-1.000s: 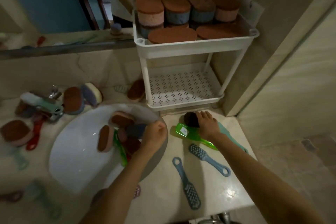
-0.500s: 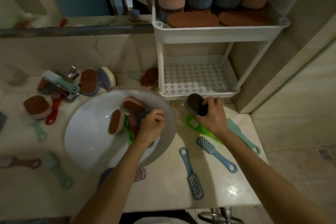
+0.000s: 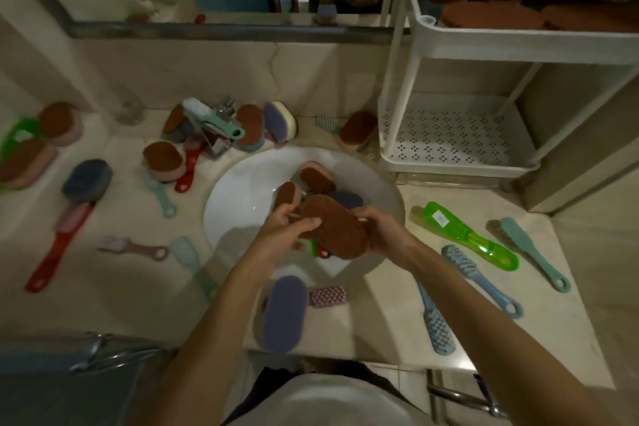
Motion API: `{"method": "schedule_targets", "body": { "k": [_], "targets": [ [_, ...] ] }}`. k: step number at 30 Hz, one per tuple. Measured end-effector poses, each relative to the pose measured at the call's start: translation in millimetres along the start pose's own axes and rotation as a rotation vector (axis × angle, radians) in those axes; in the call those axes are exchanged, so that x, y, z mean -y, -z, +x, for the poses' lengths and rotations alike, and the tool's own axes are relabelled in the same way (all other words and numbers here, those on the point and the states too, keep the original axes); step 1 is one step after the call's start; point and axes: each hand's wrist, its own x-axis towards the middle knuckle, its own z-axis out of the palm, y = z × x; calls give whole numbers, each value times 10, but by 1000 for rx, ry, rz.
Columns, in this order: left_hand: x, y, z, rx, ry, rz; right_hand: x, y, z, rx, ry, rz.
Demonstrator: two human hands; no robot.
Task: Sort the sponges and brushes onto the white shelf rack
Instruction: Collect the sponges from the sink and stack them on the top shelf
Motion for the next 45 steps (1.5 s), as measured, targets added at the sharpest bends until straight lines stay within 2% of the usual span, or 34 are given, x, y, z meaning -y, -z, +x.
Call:
{"method": "schedule_targets", "body": {
  "k": [3, 6, 8, 14, 15, 16, 19, 21, 24, 26, 29, 32, 33, 35, 37, 39, 43, 45],
  "targets": [
    [142, 217, -26, -134, 23, 49, -82, -308, 10, -110, 170, -467],
    [301, 300, -70, -90, 13, 63, -260, -519, 10, -112, 323, -965],
    [401, 312, -93, -47, 29, 46, -381, -615, -25, -205, 368, -1139],
    [516, 248, -138, 16, 68, -24, -572, -632, -179, -246, 278, -1120],
    [514, 239, -163, 11, 72, 62, -590, -616, -198, -287, 255, -1133],
    [523, 243, -181, -13, 61, 243, -604, -597, -220, -333, 228, -1151],
    [645, 273, -251, -99, -19, 908, -665, -535, -277, -462, 154, -1218],
    [728, 217, -308, -42, -45, 1053, -713, -510, -298, -490, 112, -1224],
    [835, 104, -328, 125, -25, 1153, -740, -507, -309, -477, 67, -1216],
    [866, 96, -314, 153, -8, 1192, -729, -501, -319, -482, 58, -1216],
    [836, 168, -270, 117, 67, 1089, -682, -471, -326, -526, 60, -1217],
    [693, 273, -225, 71, 182, 878, -607, -458, -332, -536, 65, -1211],
    [623, 308, -210, 51, 194, 750, -581, -461, -331, -534, 80, -1205],
    [440, 360, -205, 33, 210, 324, -524, -475, -330, -524, 118, -1174],
    [235, 391, -226, 105, 243, -117, -453, -503, -335, -523, 157, -1132],
    [50, 380, -213, 170, 213, -391, -343, -519, -359, -567, 218, -1088],
    [-346, 134, -233, 196, 169, -641, 31, -479, -502, -755, 357, -1133],
    [-601, -67, -293, 193, 120, -616, 247, -425, -596, -854, 443, -1189]
  ]
}}
